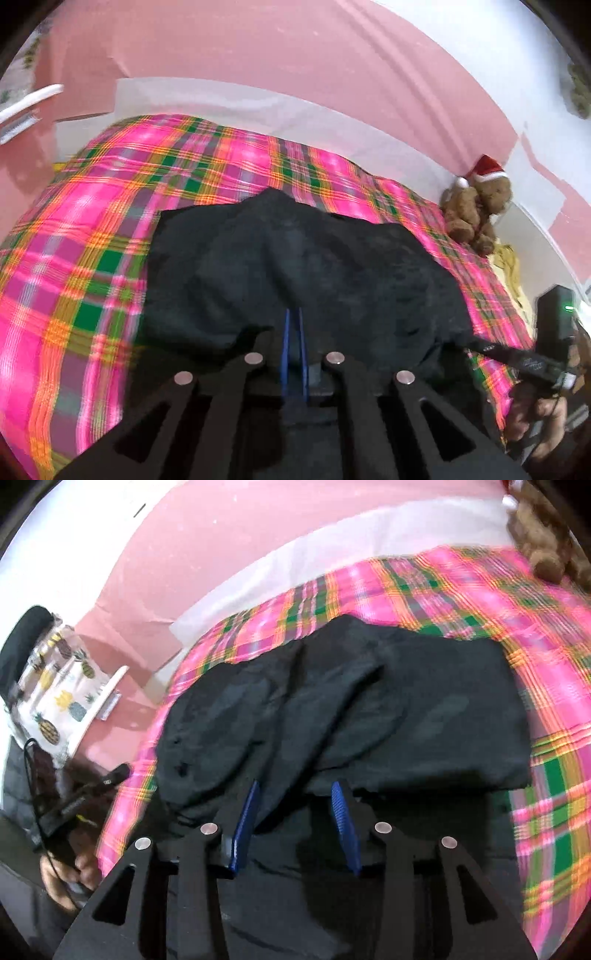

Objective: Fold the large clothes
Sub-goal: 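Fold the held hood down over the jacket body with both tools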

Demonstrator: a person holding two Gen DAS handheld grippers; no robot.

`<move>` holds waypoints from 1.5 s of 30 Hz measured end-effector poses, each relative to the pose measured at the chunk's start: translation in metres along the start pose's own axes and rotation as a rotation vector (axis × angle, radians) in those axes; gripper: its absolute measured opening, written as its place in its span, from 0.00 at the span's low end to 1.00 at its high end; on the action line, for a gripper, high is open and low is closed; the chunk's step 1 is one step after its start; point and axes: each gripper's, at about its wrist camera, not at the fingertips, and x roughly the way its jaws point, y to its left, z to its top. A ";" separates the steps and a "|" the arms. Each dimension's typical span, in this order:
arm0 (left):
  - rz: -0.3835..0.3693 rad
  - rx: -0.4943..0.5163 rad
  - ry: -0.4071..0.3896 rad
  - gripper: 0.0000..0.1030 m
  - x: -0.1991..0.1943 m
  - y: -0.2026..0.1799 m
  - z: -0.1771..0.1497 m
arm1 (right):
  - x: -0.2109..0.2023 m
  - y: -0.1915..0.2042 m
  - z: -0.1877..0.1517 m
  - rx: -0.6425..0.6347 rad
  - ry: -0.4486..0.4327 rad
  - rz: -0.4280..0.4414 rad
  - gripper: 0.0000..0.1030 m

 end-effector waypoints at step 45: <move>0.106 0.034 -0.055 0.12 0.052 0.014 0.044 | -0.014 0.040 0.028 -0.272 -0.171 -0.237 0.14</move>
